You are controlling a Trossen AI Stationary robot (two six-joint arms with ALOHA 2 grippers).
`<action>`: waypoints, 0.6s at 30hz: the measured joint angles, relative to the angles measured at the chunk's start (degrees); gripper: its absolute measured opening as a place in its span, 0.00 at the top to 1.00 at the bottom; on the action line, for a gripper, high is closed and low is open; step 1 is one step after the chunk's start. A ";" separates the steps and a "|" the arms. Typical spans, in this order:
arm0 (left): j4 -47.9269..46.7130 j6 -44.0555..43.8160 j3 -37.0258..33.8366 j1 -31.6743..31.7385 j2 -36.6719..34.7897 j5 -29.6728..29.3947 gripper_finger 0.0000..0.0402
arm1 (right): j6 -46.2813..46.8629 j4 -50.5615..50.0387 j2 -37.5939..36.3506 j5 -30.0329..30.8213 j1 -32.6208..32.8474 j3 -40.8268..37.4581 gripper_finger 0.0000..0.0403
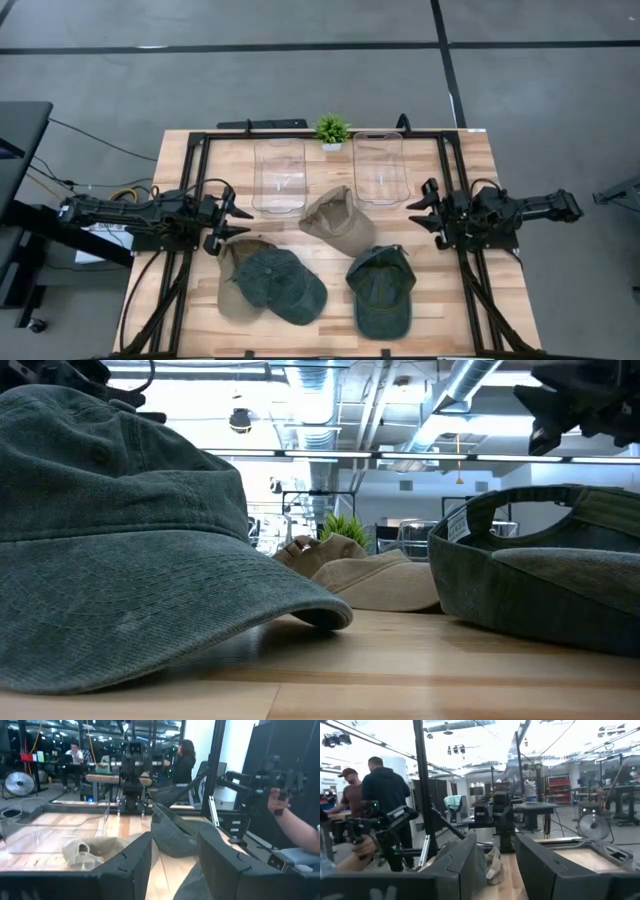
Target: Pick & Place hat
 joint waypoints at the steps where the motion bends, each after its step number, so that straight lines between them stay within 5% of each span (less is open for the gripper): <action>1: 1.08 -0.19 0.00 0.00 0.34 0.00 0.61 | 0.40 0.11 0.00 -0.07 0.22 -0.33 0.69; 11: 11.32 -5.98 0.54 -0.04 11.98 0.02 0.61 | 0.25 1.90 6.78 -0.13 2.91 3.91 0.69; 18: 12.95 -6.03 8.57 -0.05 26.76 0.02 0.61 | 1.82 1.49 19.15 -0.05 3.31 8.68 0.69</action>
